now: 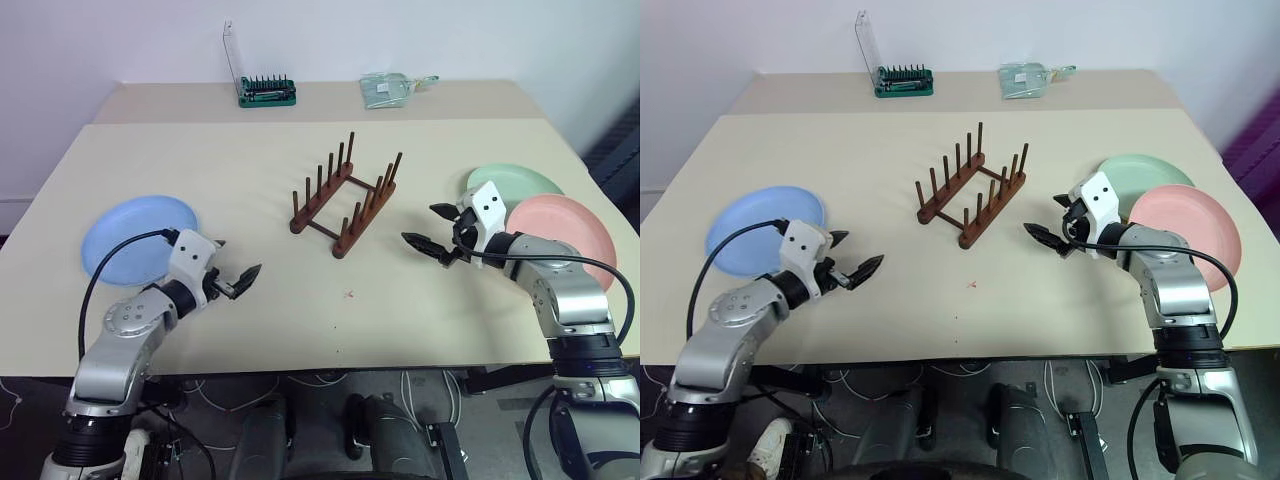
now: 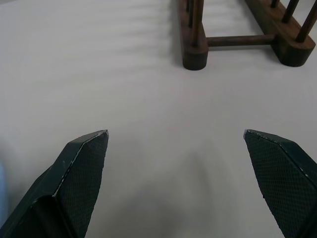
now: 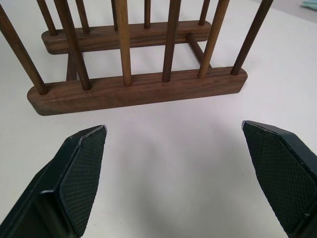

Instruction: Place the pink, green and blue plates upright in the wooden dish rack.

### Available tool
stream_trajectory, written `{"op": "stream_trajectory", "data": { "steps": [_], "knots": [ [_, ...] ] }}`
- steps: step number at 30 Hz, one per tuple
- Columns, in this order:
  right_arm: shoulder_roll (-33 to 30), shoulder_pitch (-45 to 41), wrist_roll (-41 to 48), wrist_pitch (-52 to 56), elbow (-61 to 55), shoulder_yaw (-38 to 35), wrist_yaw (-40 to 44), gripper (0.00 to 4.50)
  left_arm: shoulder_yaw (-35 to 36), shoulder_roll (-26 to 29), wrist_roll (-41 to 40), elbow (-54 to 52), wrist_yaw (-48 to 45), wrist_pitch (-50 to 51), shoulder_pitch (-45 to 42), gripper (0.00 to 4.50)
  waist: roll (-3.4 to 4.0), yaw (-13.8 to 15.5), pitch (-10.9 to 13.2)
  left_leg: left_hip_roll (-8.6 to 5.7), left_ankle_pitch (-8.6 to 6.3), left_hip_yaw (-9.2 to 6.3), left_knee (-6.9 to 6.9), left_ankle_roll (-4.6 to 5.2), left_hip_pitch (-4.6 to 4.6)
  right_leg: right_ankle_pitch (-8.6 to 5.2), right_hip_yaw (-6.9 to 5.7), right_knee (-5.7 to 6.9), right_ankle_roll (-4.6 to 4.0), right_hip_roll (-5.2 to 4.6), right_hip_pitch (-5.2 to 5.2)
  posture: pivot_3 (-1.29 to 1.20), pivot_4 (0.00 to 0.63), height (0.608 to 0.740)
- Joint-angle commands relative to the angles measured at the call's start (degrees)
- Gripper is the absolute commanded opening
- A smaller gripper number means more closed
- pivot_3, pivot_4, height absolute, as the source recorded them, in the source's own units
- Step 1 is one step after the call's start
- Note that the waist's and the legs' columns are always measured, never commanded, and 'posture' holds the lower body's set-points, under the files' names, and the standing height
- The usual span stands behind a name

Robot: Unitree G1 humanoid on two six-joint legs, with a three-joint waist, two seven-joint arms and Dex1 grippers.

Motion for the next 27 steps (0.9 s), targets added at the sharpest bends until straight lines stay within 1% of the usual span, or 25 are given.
{"op": "stream_trajectory", "data": {
  "steps": [1, 7, 12, 16, 18, 20, 23, 25, 27],
  "knots": [
    [0.17, -0.81, -0.06, -1.16, -1.75, -0.43, -0.47, 4.47, -0.56, 0.07, 0.32, -0.83, -0.03, -1.01, -1.85, 4.5, 0.0, 0.01, 0.0, 0.0, 0.0, 0.0, 0.0, 0.0, 0.0, 0.0, 0.0, 0.0, -0.01, 0.0, 0.0, 0.0, 0.15, 0.73],
    [0.85, -0.16, -0.48, -2.08, -1.64, -0.08, -1.35, 4.47, -1.26, 0.03, -0.24, -1.87, -0.2, 0.03, -3.39, 4.5, 0.0, -0.02, 0.0, -0.01, 0.0, 0.02, 0.0, 0.0, 0.0, 0.02, 0.01, -0.01, 0.03, 0.0, 0.0, 0.0, 0.15, 0.73],
    [1.88, 0.5, -1.56, -3.89, -0.88, 1.18, -1.34, 4.47, -4.76, 0.0, -0.24, -2.98, -1.8, 0.87, -3.13, 4.5, 0.0, -0.03, 0.0, 0.0, 0.0, 0.02, 0.0, 0.0, 0.0, 0.03, 0.01, 0.0, 0.05, 0.01, 0.0, 0.0, 0.15, 0.73],
    [2.77, -0.11, -1.79, -4.53, -0.02, 1.65, -1.61, 4.47, -7.96, -3.24, 0.43, -2.91, 0.55, 2.87, -5.72, 4.5, 0.0, 0.13, 0.0, -0.02, 0.0, 0.0, 0.01, 0.01, -0.01, 0.03, 0.01, 0.0, 0.05, -0.01, 0.02, 0.0, 0.15, 0.73],
    [3.29, -0.94, -2.2, -5.56, 1.66, 1.95, -1.65, 4.47, -12.45, -4.88, 3.96, -1.87, 2.37, 2.54, -7.21, 4.5, 0.0, 0.1, 0.0, -0.03, 0.0, 0.0, 0.02, 0.01, 0.0, 0.06, 0.01, 0.0, 0.11, 0.0, 0.03, 0.0, 0.15, 0.73],
    [3.5, -1.98, -2.9, -6.51, 3.31, 2.15, -1.99, 4.47, -16.51, -7.95, 6.15, -1.15, 4.89, 4.03, -8.7, 4.5, 0.0, 0.1, 0.0, -0.04, 0.01, 0.01, 0.02, 0.01, 0.0, 0.08, 0.01, 0.0, 0.13, -0.01, 0.04, 0.0, 0.15, 0.73],
    [4.07, -2.82, -2.15, -6.78, 4.56, 1.35, -2.24, 4.47, -18.91, -13.71, 6.81, 0.72, 8.35, 6.01, -10.23, 4.5, -0.01, 0.04, 0.0, -0.07, 0.01, 0.03, 0.02, 0.02, 0.0, 0.11, 0.06, 0.0, 0.19, -0.01, 0.05, 0.0, 0.15, 0.73],
    [3.91, -2.18, -3.52, -7.9, 5.12, 1.69, -3.36, 4.47, -22.35, -15.93, 8.89, 3.31, 9.27, 7.07, -11.24, 4.5, -0.01, 0.05, -0.01, -0.07, 0.02, 0.03, 0.02, 0.03, 0.02, 0.12, 0.06, 0.03, 0.2, 0.01, 0.05, 0.0, 0.15, 0.73],
    [3.99, -1.47, -3.11, -7.24, 3.92, 1.44, -3.72, 4.47, -24.34, -17.27, 10.33, 4.77, 9.98, 7.21, -11.86, 4.5, -0.01, 0.02, -0.01, -0.16, 0.02, 0.05, 0.02, 0.03, 0.03, 0.12, 0.06, 0.08, 0.21, 0.05, 0.04, 0.0, 0.15, 0.73]
  ]
}}
